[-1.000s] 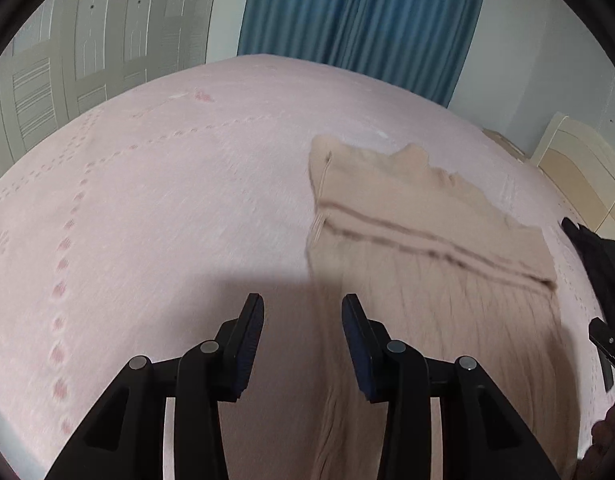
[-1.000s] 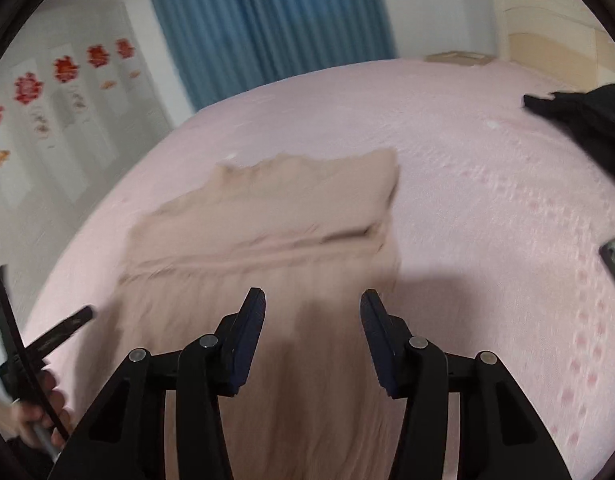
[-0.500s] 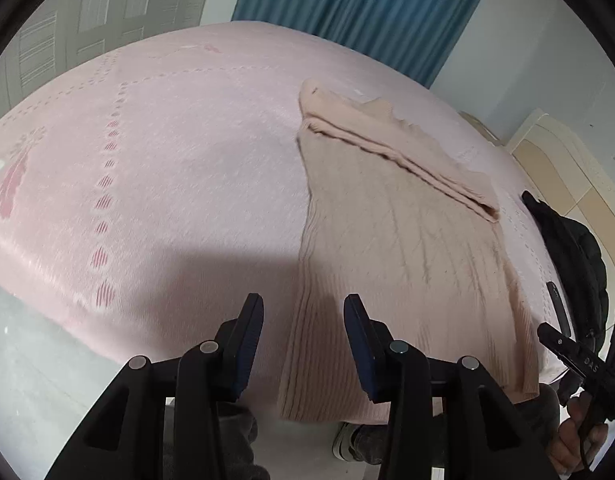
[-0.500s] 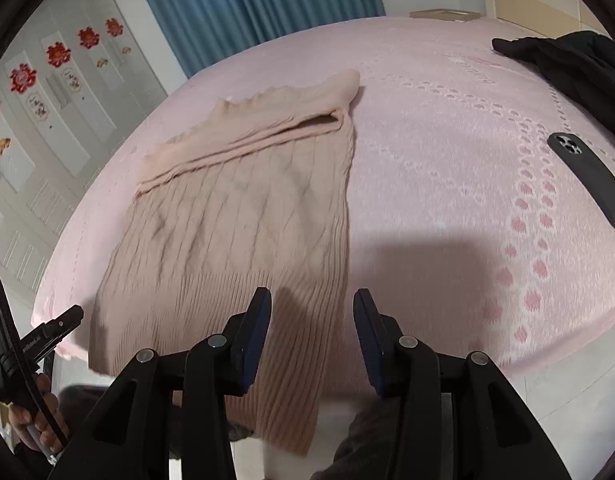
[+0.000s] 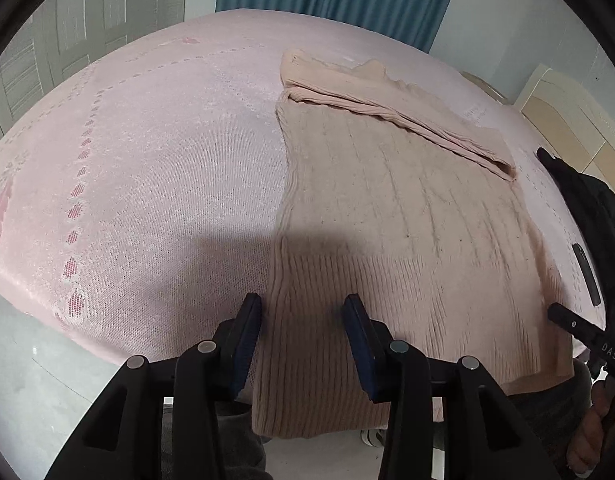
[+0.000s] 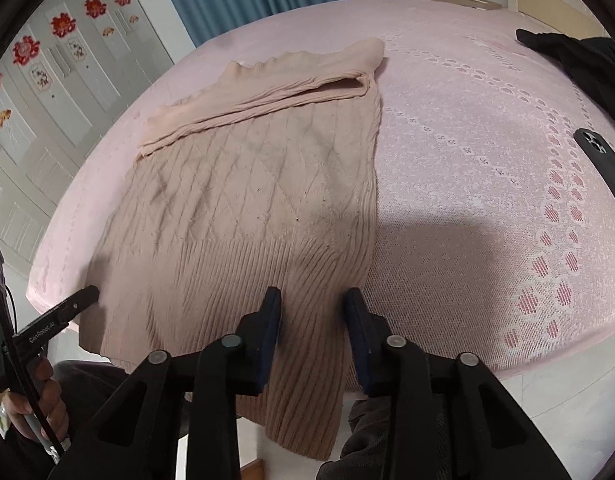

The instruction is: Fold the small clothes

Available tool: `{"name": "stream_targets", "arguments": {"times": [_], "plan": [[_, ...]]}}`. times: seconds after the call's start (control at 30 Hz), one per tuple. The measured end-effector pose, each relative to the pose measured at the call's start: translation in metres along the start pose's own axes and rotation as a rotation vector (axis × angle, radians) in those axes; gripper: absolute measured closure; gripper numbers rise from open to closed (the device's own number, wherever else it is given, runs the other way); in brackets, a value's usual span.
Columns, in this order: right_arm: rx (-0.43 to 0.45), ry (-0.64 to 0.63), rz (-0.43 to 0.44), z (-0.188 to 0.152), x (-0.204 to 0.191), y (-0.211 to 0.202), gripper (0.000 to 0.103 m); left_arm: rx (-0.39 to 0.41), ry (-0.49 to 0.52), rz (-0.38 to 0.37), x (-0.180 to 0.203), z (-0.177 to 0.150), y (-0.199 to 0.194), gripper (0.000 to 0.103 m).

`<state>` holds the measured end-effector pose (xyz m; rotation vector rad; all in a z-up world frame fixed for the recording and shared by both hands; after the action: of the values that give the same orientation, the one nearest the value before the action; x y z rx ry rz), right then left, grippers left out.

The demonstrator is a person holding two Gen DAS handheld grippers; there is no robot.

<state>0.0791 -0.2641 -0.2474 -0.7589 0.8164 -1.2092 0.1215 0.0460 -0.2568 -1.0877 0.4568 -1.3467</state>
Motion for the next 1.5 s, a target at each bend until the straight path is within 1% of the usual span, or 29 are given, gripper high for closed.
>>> {"name": "stream_targets", "arguments": {"times": [0.03, 0.1, 0.13, 0.2, 0.23, 0.27, 0.3, 0.37, 0.4, 0.5, 0.6, 0.67, 0.77, 0.97, 1.1, 1.2, 1.27, 1.33, 1.43, 1.5], "plan": [[-0.006, -0.002, -0.008, 0.0, 0.001, 0.001, 0.077, 0.001, -0.003, 0.001, 0.0, 0.001, 0.001, 0.068], [-0.014, -0.012, -0.038, 0.0, 0.0, 0.004, 0.081, 0.003, -0.01, -0.009, -0.001, 0.002, 0.001, 0.08], [-0.013, -0.017, -0.047, 0.001, 0.0, 0.005, 0.086, 0.003, -0.026, -0.024, -0.003, 0.002, 0.001, 0.092], [-0.007, -0.034, -0.064, 0.001, -0.002, 0.005, 0.095, -0.008, -0.07, -0.075, -0.007, 0.003, 0.0, 0.094], [0.004, -0.037, -0.055, 0.002, -0.003, 0.004, 0.096, -0.015, -0.096, -0.101, -0.01, 0.003, -0.001, 0.094], [0.029, -0.036, -0.029, 0.004, -0.004, 0.0, 0.097, -0.02, -0.127, -0.136, -0.013, 0.004, -0.003, 0.095], [0.067, -0.025, 0.002, 0.006, -0.002, -0.006, 0.097, -0.007, -0.161, -0.165, -0.019, 0.007, -0.007, 0.095], [0.121, 0.01, 0.028, 0.008, 0.005, -0.016, 0.097, 0.033, -0.218, -0.203, -0.029, 0.013, -0.017, 0.095], [0.14, 0.048, 0.038, 0.007, 0.014, -0.02, 0.097, 0.037, -0.256, -0.236, -0.036, 0.014, -0.021, 0.095], [0.116, 0.106, 0.063, 0.005, 0.024, -0.017, 0.097, -0.007, -0.308, -0.277, -0.043, 0.012, -0.018, 0.095], [0.078, 0.119, 0.068, 0.004, 0.024, -0.01, 0.097, -0.039, -0.283, -0.256, -0.037, 0.009, -0.012, 0.095], [0.061, 0.12, 0.079, 0.005, 0.022, -0.006, 0.093, -0.072, -0.263, -0.241, -0.034, 0.005, -0.008, 0.093], [0.053, 0.134, 0.092, 0.005, 0.022, -0.004, 0.092, -0.121, -0.26, -0.267, -0.031, 0.0, -0.003, 0.087], [0.047, 0.151, 0.116, 0.005, 0.024, 0.0, 0.091, -0.155, -0.307, -0.32, -0.031, 0.004, 0.004, 0.085], [0.041, 0.17, 0.137, 0.004, 0.026, 0.002, 0.09, -0.168, -0.318, -0.339, -0.022, 0.012, 0.013, 0.085], [0.043, 0.167, 0.138, 0.005, 0.026, 0.003, 0.09, -0.178, -0.337, -0.367, -0.012, 0.018, 0.021, 0.084], [0.041, 0.162, 0.135, 0.005, 0.026, 0.003, 0.088, -0.182, -0.346, -0.385, -0.006, 0.021, 0.024, 0.084], [0.043, 0.164, 0.133, 0.005, 0.026, 0.003, 0.084, -0.178, -0.331, -0.379, -0.002, 0.02, 0.024, 0.084], [0.042, 0.183, 0.145, 0.005, 0.029, 0.003, 0.076, -0.181, -0.313, -0.383, -0.001, 0.014, 0.019, 0.083], [0.033, 0.2, 0.157, 0.003, 0.029, 0.004, 0.074, -0.19, -0.32, -0.392, -0.003, 0.009, 0.016, 0.083]]}}
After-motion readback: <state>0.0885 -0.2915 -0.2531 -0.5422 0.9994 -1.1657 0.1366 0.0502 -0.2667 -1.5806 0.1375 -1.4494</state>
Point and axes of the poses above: each gripper's, at about its wrist camera, not at the fingertips, and y roughly the way its jaws point, x to its right, z to its top, the point moved 7 cm from there along y, roughly the way its jaws point, and after that the axes turned 13 degrees about -y, right-handed, at the moved point
